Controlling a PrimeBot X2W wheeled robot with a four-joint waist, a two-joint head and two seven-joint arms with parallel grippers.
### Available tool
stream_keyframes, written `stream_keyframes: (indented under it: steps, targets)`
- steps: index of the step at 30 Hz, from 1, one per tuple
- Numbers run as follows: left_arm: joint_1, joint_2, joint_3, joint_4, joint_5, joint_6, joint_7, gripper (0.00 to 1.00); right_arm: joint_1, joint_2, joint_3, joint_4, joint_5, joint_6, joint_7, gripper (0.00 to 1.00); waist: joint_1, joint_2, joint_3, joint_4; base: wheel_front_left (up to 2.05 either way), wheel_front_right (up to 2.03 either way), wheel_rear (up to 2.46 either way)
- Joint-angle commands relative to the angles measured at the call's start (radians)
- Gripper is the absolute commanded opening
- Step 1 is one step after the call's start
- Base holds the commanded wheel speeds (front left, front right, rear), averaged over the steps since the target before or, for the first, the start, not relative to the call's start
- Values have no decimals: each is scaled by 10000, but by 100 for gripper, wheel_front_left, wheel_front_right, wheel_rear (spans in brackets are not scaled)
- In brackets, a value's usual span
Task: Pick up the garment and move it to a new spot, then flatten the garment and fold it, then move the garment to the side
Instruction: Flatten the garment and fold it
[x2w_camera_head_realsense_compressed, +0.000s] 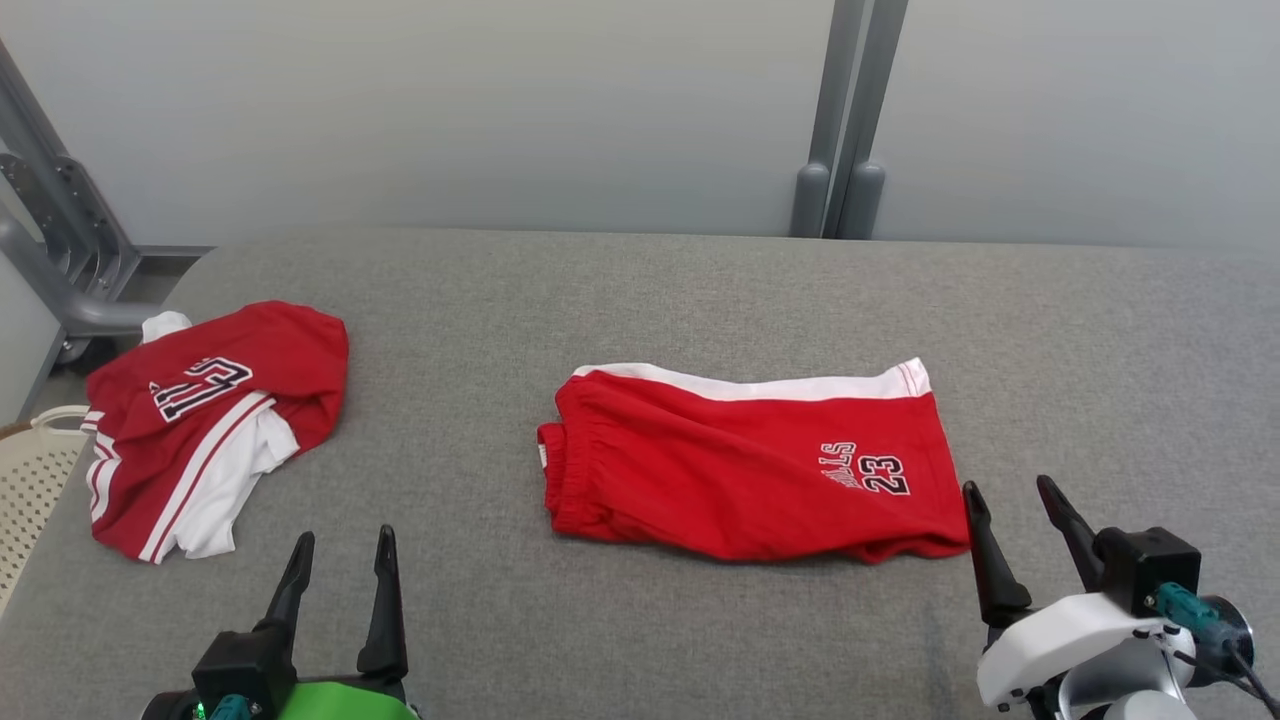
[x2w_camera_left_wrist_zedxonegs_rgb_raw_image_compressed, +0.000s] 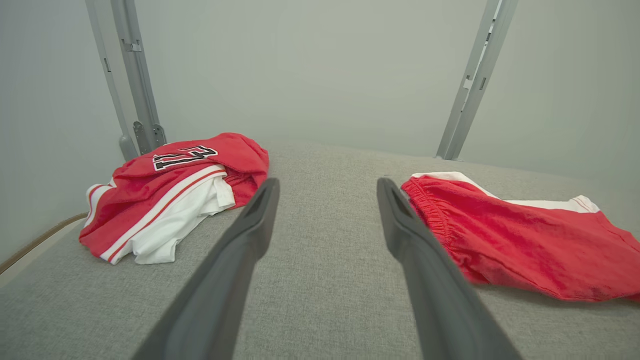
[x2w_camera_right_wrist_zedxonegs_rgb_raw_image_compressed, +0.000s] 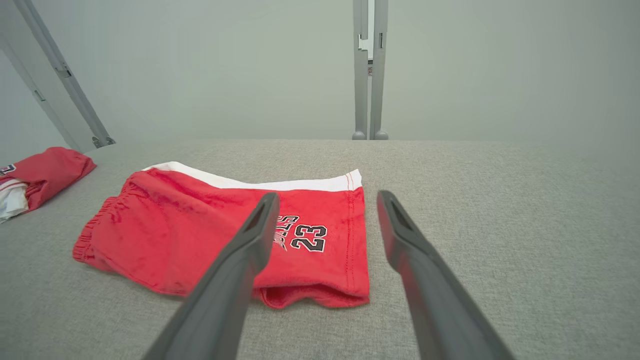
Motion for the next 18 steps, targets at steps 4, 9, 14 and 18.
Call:
stream_keyframes:
  steps: [4, 9, 14, 18]
  targets:
    - [23, 370, -60, 419, 35, -244, 5, 100, 255, -25, 210, -157, -493, -13, -553, 100, 0, 0, -253, -213, 0, 0, 0]
    - [-17, 607, -125, 630, -27, -445, 29, 100, 447, -25, 205, -59, -678, -14, -886, 100, 0, 0, -353, -316, 0, 0, 0]
    - [99, 646, -61, 557, -113, -341, 27, 100, 546, -22, 84, 43, -553, -13, -895, 100, 0, 0, -371, -365, 0, 0, 0]
    - [221, 684, -13, 447, -188, -280, 98, 100, 594, -20, 20, 9, -429, -14, -856, 100, 0, 0, -325, -408, 0, 0, 0]
